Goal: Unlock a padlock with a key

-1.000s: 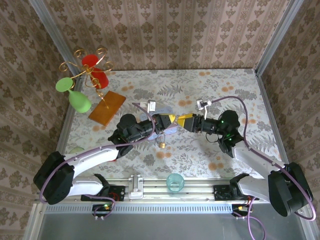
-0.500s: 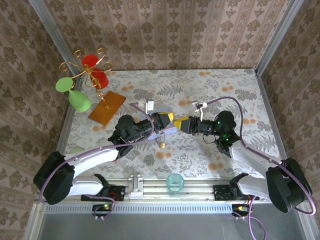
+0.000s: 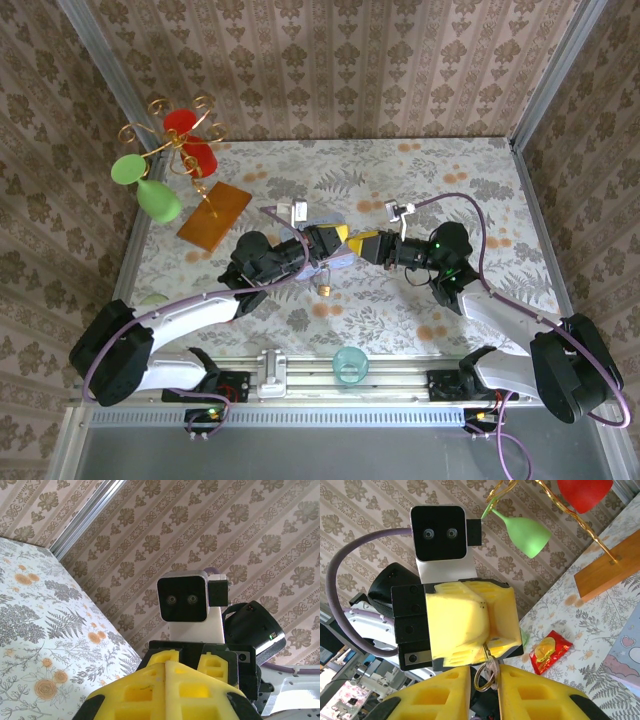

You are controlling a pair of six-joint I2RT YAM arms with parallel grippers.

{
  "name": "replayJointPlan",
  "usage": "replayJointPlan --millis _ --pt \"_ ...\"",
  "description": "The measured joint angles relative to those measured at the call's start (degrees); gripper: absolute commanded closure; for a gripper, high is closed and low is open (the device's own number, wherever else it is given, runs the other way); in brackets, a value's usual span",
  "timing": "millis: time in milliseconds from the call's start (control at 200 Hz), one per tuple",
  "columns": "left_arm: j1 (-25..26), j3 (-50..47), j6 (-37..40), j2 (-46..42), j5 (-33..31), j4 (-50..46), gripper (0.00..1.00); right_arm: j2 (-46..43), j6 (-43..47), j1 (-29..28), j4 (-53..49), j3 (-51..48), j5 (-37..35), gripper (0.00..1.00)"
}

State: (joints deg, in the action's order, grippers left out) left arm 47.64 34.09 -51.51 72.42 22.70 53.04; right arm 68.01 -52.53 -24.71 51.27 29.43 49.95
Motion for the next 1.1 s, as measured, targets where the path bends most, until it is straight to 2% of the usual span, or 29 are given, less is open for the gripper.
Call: replayJointPlan --millis 25,45,85,105,190,335,445,535,665,840,1100 --pt "0.00 -0.04 -0.02 0.00 0.00 0.15 1.00 0.00 0.02 0.00 0.00 0.00 -0.04 0.77" --pt "0.00 -0.07 -0.04 0.02 0.00 0.20 1.00 0.00 0.00 0.00 0.00 0.00 -0.11 0.72" --pt "0.00 -0.20 -0.20 0.02 0.00 0.26 1.00 -0.02 0.13 0.02 -0.52 0.02 -0.26 0.46" --pt "0.00 -0.28 -0.28 0.00 0.00 0.37 1.00 -0.07 0.66 0.00 -0.85 0.09 -0.42 0.38" --pt "0.00 -0.72 -0.39 0.00 -0.07 0.33 1.00 -0.87 3.26 0.00 -5.33 0.48 -2.10 0.31" --pt "0.00 -1.03 -0.39 -0.09 -0.22 0.11 1.00 -3.21 6.19 0.02 -9.11 0.50 -3.67 0.33" --pt "0.00 -1.03 -0.68 -0.07 -0.20 0.31 1.00 -2.82 6.38 0.02 -8.81 0.63 -3.58 0.40" --pt "0.00 -1.07 -1.36 -0.04 -0.20 0.68 1.00 -0.90 5.29 0.02 -5.92 0.68 -3.15 0.49" --pt "0.00 -1.14 -1.64 -0.04 -0.22 1.07 1.00 2.01 3.21 0.00 -1.40 0.74 -2.99 0.50" --pt "-0.07 -1.36 -1.90 -0.04 -0.68 1.84 1.00 4.57 0.00 0.00 4.76 0.74 -2.71 0.61" --pt "-0.11 -2.03 -2.40 -0.04 -1.46 3.13 1.00 5.42 -2.19 -0.09 7.96 0.74 -2.34 0.66"
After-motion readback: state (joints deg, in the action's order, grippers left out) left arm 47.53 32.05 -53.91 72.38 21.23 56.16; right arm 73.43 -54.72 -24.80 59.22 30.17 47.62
